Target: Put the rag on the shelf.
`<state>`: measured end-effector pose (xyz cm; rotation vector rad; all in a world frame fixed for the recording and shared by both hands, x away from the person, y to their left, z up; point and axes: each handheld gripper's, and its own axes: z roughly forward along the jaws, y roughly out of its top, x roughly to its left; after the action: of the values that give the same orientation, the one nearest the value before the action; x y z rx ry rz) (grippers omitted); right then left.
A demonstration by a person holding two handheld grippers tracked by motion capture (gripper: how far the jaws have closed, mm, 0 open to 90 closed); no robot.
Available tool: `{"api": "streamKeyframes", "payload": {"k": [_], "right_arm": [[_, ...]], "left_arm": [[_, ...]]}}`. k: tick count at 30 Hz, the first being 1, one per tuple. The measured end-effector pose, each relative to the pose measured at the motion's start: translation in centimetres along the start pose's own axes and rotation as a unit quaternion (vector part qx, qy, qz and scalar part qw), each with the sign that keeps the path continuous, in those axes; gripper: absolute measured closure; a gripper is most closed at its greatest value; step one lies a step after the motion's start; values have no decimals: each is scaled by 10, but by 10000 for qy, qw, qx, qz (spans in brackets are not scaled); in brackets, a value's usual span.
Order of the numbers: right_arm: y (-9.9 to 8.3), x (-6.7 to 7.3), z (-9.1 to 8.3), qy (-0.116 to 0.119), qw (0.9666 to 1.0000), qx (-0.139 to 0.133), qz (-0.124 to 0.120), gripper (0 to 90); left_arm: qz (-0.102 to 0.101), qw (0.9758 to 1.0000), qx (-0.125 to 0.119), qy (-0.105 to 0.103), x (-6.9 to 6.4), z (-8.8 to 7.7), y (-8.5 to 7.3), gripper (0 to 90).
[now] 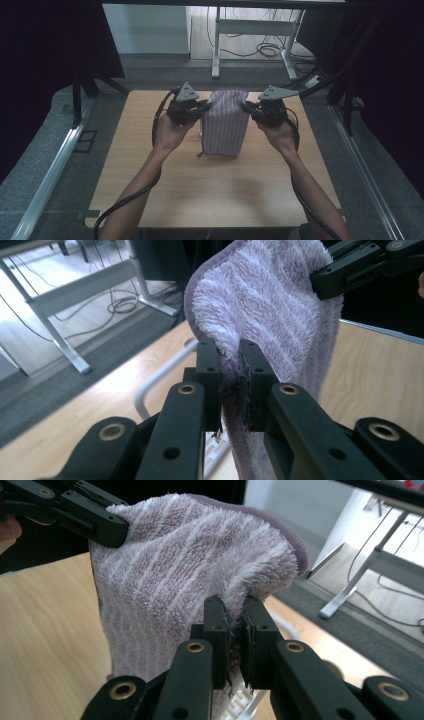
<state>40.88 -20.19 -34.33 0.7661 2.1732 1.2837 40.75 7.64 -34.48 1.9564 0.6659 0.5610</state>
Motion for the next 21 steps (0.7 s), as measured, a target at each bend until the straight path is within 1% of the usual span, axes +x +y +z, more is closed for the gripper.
{"api": "streamKeyframes", "payload": {"k": [2,3,4,5,6,7,8,9,13,16,17,19,21], "right_arm": [[6,-3,-1,-51,10000,-36,-27,831],[10,-5,-1,-80,9999,-61,-36,830],[10,-5,-1,-80,9999,-61,-36,830],[16,-8,-1,-124,9999,-110,-30,830],[19,-10,-1,-153,9998,-115,-41,830],[23,-12,-1,-179,9997,-134,-34,830],[26,-14,-1,-209,9997,-149,-41,830],[30,-15,-1,-233,9996,-174,-42,830],[43,-22,-1,-318,9992,-243,-64,830],[52,-25,-1,-373,9989,-268,-64,830],[52,-25,-1,-373,9989,-268,-64,830],[57,-27,2,-399,9988,-279,-74,830],[64,-29,5,-451,9985,-296,-115,830]], "left_arm": [[53,10000,-9,55,2,0,7,815],[53,10000,-9,55,2,0,7,815],[82,9999,-14,78,3,0,11,815],[133,9998,-10,119,6,0,19,814],[205,9997,24,153,7,0,23,814],[181,9997,17,180,8,1,26,814],[181,9997,17,180,8,1,26,814],[226,9995,6,234,11,1,33,814],[278,9990,-5,337,17,1,45,812],[249,9990,-24,379,22,2,52,812],[249,9990,-24,379,22,2,52,812],[282,9987,-12,417,26,2,56,812],[258,9986,-21,456,31,2,62,811]]}}
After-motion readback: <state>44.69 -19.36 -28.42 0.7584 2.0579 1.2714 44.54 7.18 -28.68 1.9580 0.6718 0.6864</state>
